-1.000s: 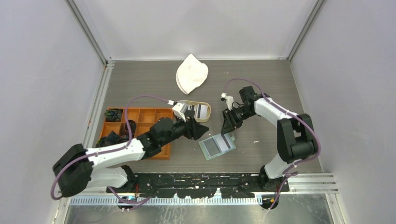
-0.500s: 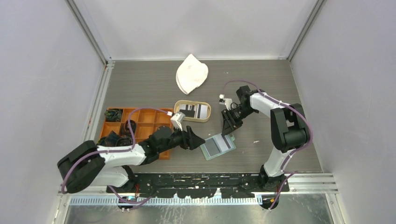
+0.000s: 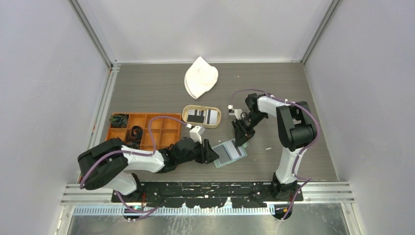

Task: Put the credit cards into the card holder
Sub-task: Insert the credit card into the card holder.

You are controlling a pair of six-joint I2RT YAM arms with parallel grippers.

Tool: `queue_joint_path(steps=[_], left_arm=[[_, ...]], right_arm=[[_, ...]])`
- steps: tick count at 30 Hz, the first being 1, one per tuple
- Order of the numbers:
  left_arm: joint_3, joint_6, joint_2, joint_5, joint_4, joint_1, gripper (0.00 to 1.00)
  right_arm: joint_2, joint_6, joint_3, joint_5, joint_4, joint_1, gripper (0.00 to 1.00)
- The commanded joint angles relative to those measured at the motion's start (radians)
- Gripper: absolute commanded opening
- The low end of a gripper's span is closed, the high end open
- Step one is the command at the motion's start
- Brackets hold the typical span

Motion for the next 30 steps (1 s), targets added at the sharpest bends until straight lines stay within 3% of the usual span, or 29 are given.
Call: queue_joint_path(steps=[1,12,30], left_arm=[[0.057,-0.003,0.026,-0.064,-0.060,-0.008,0.45],[0.105,-0.007,0.107,-0.076,-0.126,-0.011,0.44],[0.130,-0.001,0.126,-0.082,-0.171,-0.011,0.41]], right_arm=[[-0.001,0.009,0.033,0.036,-0.020,0.009,0.34],[0.037,0.016,0.050,0.040,-0.042,0.023,0.37],[0.052,-0.095,0.113,-0.195,-0.206,-0.020,0.31]])
